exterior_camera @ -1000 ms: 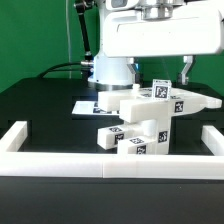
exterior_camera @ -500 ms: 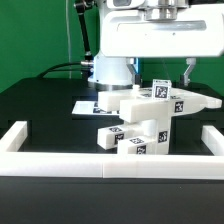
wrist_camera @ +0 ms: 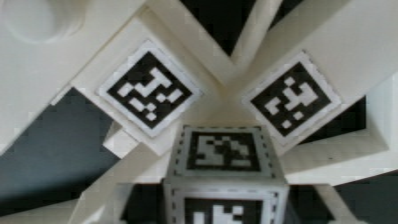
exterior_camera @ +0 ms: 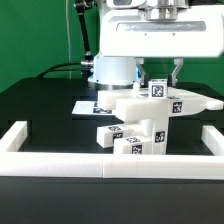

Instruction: Assemble chair

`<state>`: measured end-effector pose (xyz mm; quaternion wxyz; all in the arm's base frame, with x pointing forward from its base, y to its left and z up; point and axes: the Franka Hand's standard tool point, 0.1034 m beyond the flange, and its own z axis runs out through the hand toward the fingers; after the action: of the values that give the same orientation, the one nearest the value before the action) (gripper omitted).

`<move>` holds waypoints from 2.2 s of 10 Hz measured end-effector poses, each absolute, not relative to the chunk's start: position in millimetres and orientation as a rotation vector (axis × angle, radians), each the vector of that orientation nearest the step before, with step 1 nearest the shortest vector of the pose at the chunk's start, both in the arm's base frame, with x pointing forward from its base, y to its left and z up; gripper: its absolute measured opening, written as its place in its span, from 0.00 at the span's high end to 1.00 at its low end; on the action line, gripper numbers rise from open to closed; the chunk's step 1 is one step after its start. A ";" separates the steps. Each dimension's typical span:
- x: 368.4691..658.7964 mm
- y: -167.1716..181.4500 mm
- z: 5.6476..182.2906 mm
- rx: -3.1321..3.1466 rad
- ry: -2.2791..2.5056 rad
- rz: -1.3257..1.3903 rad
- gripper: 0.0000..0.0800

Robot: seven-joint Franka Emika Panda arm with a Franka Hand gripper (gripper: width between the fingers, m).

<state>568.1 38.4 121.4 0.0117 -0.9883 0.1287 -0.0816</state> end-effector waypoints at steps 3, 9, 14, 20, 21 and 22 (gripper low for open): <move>568.0 38.4 121.4 -3.055 0.529 -0.252 0.64; 568.7 34.3 122.1 -2.837 1.164 -0.236 0.64; 568.6 35.1 122.1 -2.733 1.367 -0.227 0.64; 567.8 34.4 119.7 -2.371 1.837 -0.161 0.64; 568.6 32.9 119.6 -2.303 1.905 -0.153 0.64; 569.1 33.0 119.6 -2.274 1.937 -0.153 0.64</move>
Offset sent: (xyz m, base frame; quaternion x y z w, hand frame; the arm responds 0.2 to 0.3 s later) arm 0.0000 0.0000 0.0000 0.0000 0.0000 0.0799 0.9968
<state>569.1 33.0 119.6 0.0754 -0.7581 0.6458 -0.0510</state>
